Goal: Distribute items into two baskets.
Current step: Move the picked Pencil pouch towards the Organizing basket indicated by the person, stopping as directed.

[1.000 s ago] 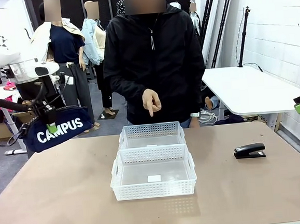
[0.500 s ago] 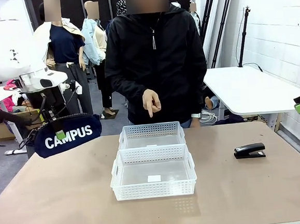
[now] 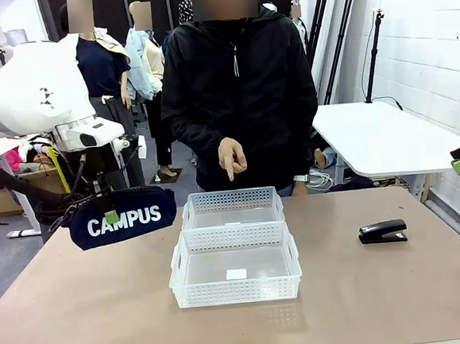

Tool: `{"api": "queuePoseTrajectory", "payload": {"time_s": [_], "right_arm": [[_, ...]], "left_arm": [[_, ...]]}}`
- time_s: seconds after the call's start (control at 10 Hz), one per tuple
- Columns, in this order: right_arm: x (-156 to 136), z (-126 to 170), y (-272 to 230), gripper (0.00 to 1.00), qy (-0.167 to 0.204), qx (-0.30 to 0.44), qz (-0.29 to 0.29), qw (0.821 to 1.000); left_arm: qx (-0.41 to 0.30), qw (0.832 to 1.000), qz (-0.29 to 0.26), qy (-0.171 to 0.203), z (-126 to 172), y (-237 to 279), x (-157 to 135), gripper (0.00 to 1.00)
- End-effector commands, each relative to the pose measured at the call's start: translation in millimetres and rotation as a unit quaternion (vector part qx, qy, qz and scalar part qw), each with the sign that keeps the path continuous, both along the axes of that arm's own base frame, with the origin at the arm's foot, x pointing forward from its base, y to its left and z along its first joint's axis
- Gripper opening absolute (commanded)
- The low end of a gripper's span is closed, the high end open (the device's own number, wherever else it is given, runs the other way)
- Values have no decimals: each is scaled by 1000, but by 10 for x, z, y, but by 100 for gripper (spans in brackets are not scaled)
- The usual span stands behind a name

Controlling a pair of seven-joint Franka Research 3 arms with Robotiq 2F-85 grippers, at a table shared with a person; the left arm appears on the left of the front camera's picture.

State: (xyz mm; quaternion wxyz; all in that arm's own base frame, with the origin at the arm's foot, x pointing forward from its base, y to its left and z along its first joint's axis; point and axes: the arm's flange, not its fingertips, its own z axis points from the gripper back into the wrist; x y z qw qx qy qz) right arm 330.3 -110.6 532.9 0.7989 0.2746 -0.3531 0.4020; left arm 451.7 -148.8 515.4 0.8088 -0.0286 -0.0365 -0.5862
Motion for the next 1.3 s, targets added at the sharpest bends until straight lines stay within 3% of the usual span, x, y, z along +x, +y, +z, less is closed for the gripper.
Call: {"api": "queuePoseTrajectory", "payload": {"time_s": [0.0,1.2], "right_arm": [[15,-2,4,100,-7,10,4,1000],[15,-2,4,100,-7,10,4,1000]], "left_arm": [[1,999,-38,-3,-21,-114,66,0],[7,982,-190,16,-236,-953,169,0]]}}
